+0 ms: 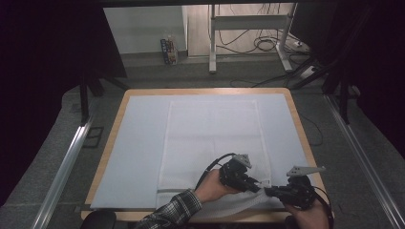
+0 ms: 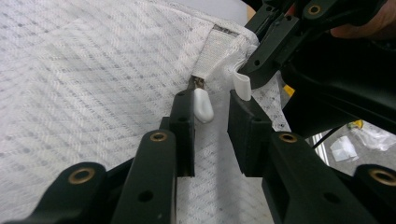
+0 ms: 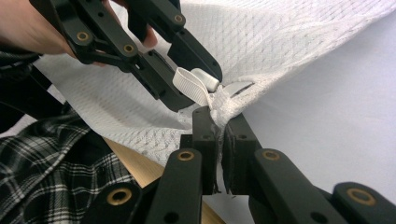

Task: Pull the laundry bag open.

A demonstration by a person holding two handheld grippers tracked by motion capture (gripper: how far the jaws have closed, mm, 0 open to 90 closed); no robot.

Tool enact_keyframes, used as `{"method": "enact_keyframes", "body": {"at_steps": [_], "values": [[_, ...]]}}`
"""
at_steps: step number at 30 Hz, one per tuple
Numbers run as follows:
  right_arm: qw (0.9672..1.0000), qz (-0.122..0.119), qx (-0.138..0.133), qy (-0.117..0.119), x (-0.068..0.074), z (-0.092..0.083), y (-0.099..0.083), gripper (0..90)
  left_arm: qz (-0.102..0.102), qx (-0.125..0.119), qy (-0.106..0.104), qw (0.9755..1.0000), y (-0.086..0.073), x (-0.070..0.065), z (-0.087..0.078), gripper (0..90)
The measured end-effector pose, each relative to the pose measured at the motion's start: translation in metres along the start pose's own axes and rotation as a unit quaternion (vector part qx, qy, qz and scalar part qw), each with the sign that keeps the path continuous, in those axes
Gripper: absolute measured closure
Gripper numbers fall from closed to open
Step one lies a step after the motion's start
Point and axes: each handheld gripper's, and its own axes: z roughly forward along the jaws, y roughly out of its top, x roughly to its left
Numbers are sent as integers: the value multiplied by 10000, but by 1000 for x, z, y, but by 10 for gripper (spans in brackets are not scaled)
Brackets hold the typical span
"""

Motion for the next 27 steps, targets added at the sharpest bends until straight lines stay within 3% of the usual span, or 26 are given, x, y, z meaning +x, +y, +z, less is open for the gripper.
{"method": "enact_keyframes", "body": {"at_steps": [2,6,11,13,14,17,21,23,27], "values": [[10000,-18,7,-16,1,0,0,837,-18,27,27,10000,0,1,0,703],[10000,-36,22,-29,1,0,0,837,-123,15,14,9999,0,3,1,774],[10000,-37,17,-29,1,0,0,837,-100,137,-1,9999,0,4,4,799],[10000,-25,3,-16,1,0,0,837,-14,180,73,9998,0,2,7,741],[10000,-23,6,-20,1,0,0,837,139,239,221,9994,0,-1,10,717],[10000,-21,15,-13,0,1,0,837,183,273,291,9990,0,-4,13,723],[10000,47,-13,-22,-2,0,-1,837,188,254,169,9994,0,-5,11,742],[10000,67,-19,-36,-3,0,-1,837,83,169,-37,9998,1,-3,8,743],[10000,50,-8,-49,-2,0,-1,837,42,171,-25,9998,1,-3,8,755]]}}
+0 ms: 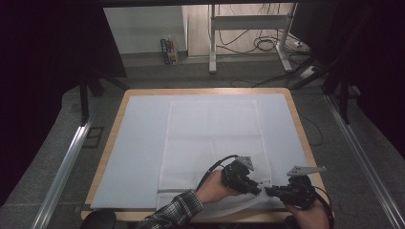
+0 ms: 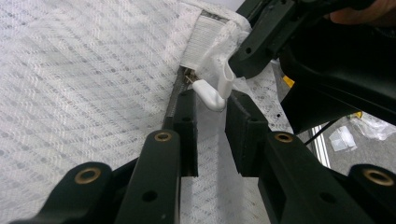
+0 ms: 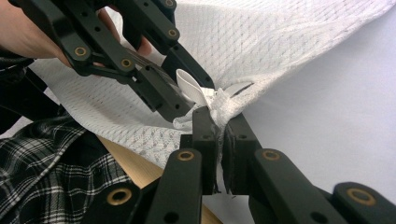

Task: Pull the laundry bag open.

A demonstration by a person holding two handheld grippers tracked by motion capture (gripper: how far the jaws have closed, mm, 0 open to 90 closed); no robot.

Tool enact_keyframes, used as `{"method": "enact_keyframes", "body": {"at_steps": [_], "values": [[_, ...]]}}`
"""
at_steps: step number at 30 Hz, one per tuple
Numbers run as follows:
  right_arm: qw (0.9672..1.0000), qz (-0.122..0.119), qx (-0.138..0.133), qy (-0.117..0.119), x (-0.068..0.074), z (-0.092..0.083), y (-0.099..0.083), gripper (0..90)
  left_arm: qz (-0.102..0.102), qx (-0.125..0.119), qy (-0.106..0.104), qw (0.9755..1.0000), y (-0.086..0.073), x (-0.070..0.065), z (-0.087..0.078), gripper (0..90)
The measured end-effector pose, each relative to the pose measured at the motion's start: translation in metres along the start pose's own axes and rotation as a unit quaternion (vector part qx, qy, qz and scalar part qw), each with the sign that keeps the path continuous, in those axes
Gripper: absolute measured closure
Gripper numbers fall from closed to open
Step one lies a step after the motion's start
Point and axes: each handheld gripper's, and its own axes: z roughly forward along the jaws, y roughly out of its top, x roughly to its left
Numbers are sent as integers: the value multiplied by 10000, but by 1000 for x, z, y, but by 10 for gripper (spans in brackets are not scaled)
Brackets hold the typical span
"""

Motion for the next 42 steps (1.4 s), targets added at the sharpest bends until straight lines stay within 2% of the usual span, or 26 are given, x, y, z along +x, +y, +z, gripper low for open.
{"method": "enact_keyframes", "body": {"at_steps": [1,5,7,8,10,11,17,23,26,32,33,34,37,38,39,42], "values": [[10000,-28,-26,-3,1,0,0,837,-48,-53,62,10000,0,0,1,778],[10000,-6,-2,0,0,0,0,837,-97,-8,20,10000,0,2,2,794],[10000,-21,32,-6,0,1,0,837,-158,54,-183,9997,-1,4,2,760],[10000,-21,32,-6,0,1,0,837,-158,54,-183,9997,-1,4,2,710],[10000,-43,52,-30,1,1,0,837,-141,87,-118,9998,0,5,2,703],[10000,-48,53,-28,1,1,0,837,-223,68,-146,9996,1,4,2,703],[9999,-68,71,-42,1,1,0,836,-349,100,-60,9993,2,7,4,803],[9999,-59,94,-60,1,2,0,837,-405,85,-35,9991,1,9,3,826],[9999,-44,86,-46,0,2,0,836,-356,120,-49,9993,0,10,2,831],[10000,26,87,10,-1,2,-1,821,-460,-97,-110,9988,-3,12,0,839],[9999,80,57,50,-2,2,0,791,-472,-141,-83,9988,-3,11,0,842],[9999,96,29,62,-2,3,0,756,-472,-141,-83,9988,-3,11,0,844],[9998,192,-5,77,-4,3,1,726,-358,-127,-105,9992,-3,10,-1,847],[9997,230,-24,86,-5,4,1,725,-358,-127,-105,9992,-3,10,-1,848],[9996,243,-27,102,-6,4,2,724,-243,-45,-56,9997,-2,9,-1,850],[9993,334,-81,153,-8,4,2,746,-200,-40,-39,9998,-1,8,0,855]]}}
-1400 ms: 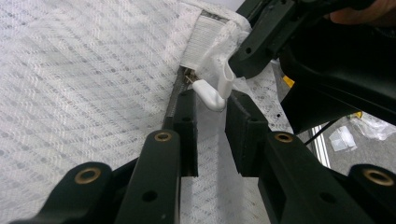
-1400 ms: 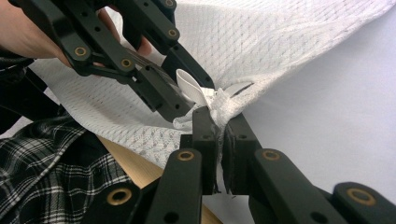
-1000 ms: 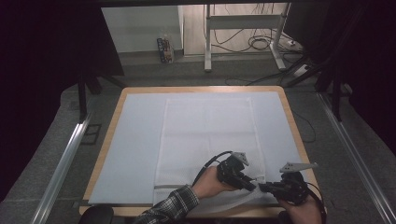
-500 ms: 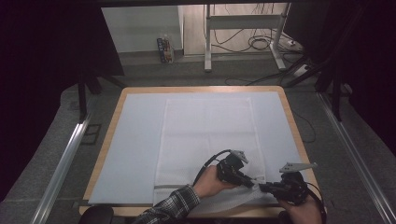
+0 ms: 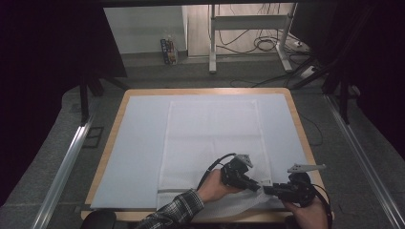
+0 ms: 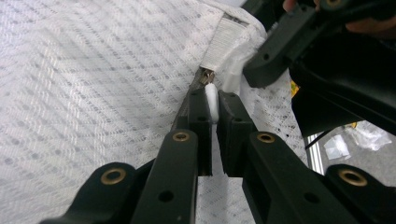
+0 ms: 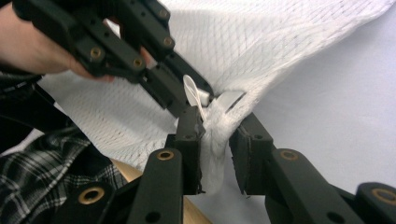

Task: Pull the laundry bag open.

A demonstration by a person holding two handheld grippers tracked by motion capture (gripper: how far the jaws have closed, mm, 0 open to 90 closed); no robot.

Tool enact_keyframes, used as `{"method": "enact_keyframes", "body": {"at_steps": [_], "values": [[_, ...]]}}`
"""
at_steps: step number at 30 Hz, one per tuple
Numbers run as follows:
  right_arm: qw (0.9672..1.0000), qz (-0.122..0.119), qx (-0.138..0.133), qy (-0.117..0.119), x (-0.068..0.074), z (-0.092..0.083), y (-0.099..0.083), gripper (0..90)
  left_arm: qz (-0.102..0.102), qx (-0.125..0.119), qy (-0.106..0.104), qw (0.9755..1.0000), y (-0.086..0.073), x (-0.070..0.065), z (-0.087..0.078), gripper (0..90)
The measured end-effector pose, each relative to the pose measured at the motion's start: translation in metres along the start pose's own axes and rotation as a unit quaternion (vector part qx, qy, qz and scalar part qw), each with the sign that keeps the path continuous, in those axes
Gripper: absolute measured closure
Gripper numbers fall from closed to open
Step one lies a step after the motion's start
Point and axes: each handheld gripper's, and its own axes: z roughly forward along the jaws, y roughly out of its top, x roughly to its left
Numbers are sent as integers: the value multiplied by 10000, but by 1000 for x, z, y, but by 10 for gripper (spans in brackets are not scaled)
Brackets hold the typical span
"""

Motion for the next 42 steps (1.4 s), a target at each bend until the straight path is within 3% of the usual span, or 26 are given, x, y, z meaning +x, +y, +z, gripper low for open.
{"method": "enact_keyframes", "body": {"at_steps": [3,12,15,22,25,28,31,42], "values": [[9999,71,78,-69,-1,0,1,838,49,43,60,10000,-1,0,0,865],[9997,177,124,-135,-1,0,-1,850,76,25,79,9999,-8,1,-6,872],[9996,141,135,-223,0,0,0,852,107,83,191,9997,-11,2,-9,873],[9995,201,72,-231,-3,-3,-2,851,-54,86,124,9999,-22,8,-20,872],[9995,144,108,-248,0,-2,-2,852,-9,83,110,9999,-24,6,-24,873],[9993,81,136,-335,1,-2,-2,852,-10,123,178,9998,-26,7,-26,872],[9993,95,113,-336,0,-4,-3,853,-173,62,153,9997,-35,11,-33,872],[9993,38,139,-345,2,-5,-3,852,-253,14,220,9994,-54,8,-51,872]]}}
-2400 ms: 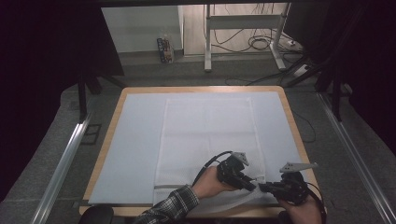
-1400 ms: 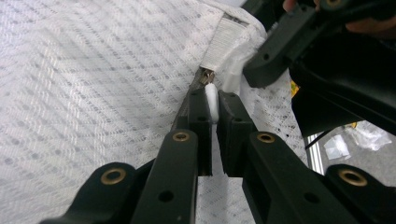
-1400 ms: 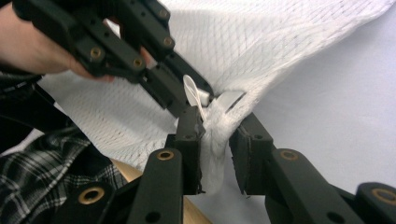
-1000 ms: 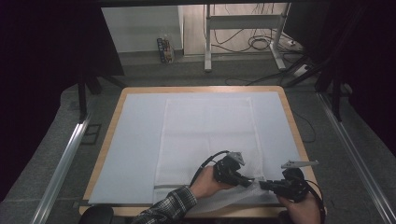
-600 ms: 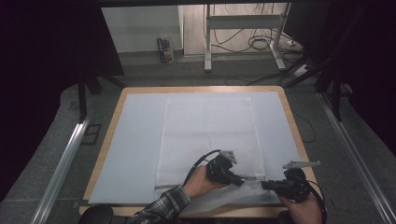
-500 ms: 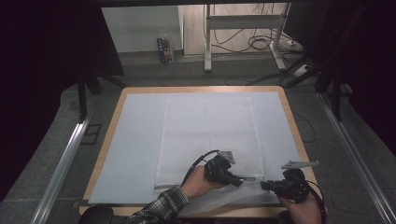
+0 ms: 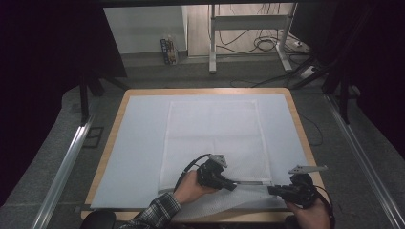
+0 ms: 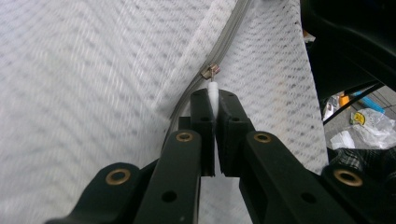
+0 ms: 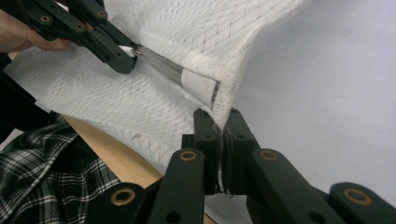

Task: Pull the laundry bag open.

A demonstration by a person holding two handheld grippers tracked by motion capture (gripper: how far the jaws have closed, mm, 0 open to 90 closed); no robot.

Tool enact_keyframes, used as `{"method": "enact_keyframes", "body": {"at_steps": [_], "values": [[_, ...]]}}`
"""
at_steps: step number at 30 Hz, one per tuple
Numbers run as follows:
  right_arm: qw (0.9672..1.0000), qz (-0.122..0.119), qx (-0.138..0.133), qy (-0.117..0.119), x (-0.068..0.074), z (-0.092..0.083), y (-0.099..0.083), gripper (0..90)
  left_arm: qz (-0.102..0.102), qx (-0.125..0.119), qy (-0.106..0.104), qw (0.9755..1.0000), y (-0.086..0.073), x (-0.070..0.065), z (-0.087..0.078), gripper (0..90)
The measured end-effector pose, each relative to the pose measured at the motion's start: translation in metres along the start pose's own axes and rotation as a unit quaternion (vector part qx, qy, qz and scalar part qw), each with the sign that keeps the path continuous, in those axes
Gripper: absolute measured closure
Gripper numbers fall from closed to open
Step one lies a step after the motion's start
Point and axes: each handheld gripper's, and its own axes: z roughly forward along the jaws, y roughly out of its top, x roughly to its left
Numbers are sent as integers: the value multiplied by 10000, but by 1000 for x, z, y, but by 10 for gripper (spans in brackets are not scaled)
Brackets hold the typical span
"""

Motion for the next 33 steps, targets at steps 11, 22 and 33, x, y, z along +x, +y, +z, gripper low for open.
{"method": "enact_keyframes", "body": {"at_steps": [11,22,33], "values": [[10000,-4,30,10,0,1,-1,852,-57,-37,63,10000,-12,0,-8,872],[10000,-29,84,-11,0,1,-1,852,-29,-23,142,9999,-17,2,-13,871],[9999,-56,88,-9,0,2,-2,851,-95,-79,139,9998,-27,0,-26,871]]}}
